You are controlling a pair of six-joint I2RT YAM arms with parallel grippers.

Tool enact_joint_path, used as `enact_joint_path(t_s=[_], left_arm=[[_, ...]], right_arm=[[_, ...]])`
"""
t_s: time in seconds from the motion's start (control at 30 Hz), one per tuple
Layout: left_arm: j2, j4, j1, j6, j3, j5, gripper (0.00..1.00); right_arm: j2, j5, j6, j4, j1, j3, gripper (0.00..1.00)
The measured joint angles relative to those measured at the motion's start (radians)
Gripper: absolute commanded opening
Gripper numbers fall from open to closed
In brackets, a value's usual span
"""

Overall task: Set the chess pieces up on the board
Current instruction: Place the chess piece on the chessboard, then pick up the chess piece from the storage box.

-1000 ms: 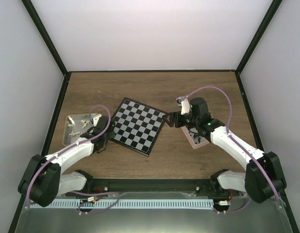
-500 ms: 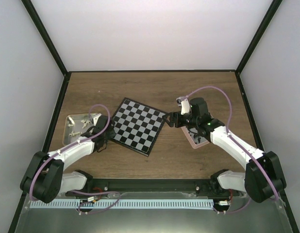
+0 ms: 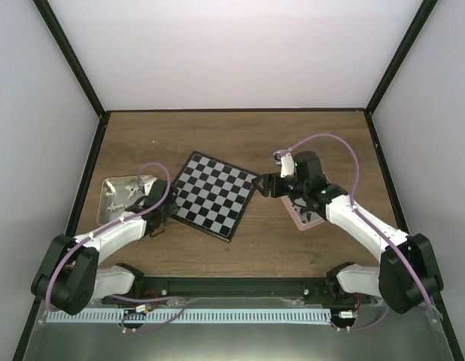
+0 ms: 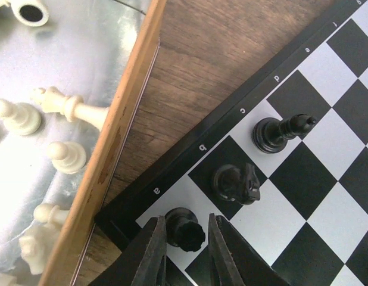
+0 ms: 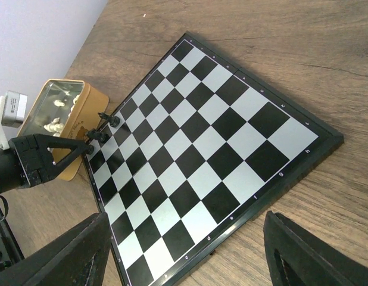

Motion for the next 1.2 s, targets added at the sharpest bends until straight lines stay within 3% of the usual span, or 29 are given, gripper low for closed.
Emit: enact_joint_path(t_s=[0.37,0.63,0.77,0.93,1.1,1.2], left_arm=[[-0.103,-0.087,0.002,0.003,0.033,-0.005,0.38],[-0.286,-0.132,0.003,0.029,0.084,-0.031,0.62],[-0.372,-0.055,0.004,0.101,0.108,0.075,0.69],[-0.394,0.079,0.004,0.184,0.112,0.274,0.71],[-0.375,0.167,0.004,0.218,0.112,0.411,0.70],[-0.357,0.194,0.004,0.224,0.111,0.462,0.69]], right_arm=[[-0.006,0.043,0.026,-0.002,0.000,0.000,0.71],[-0.064,0.339,0.135,-0.074,-0.018,0.002,0.61],[-0.031,0.436,0.194,-0.144,-0.105,0.002,0.60],[0.043,0.489,0.223,-0.196,-0.171,0.002,0.60],[0.107,0.511,0.223,-0.203,-0.188,0.002,0.36],[0.159,0.513,0.203,-0.201,-0.200,0.002,0.33]])
